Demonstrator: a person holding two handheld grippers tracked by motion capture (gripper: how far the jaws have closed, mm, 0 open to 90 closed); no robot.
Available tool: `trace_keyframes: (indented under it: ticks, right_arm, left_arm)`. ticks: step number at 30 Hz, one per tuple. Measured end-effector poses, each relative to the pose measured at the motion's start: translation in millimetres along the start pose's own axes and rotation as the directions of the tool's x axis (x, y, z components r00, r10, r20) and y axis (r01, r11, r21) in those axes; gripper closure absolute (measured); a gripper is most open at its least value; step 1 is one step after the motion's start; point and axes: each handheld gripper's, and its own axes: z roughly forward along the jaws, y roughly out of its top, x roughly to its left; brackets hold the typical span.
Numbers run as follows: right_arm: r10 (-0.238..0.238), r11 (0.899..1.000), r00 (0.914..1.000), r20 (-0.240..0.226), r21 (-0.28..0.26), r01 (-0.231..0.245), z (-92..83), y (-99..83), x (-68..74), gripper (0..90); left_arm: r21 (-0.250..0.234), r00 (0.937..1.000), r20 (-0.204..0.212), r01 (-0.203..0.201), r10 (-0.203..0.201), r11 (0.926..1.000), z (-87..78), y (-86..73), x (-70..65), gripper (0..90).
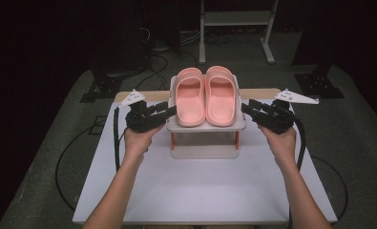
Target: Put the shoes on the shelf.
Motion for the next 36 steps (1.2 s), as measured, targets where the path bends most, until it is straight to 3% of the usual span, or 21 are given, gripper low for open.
trace_keyframes:
  ticks: [36]
  right_arm:
    - [0.001, 1.000, 0.9997, -0.023, 0.003, -0.001, -34.9, -31.9, 1.0, 55.9]
  left_arm:
    - [0.002, 0.9993, 0.029, 0.024, -0.024, 0.9997, -28.4, -41.8, -10.5, 47.8]
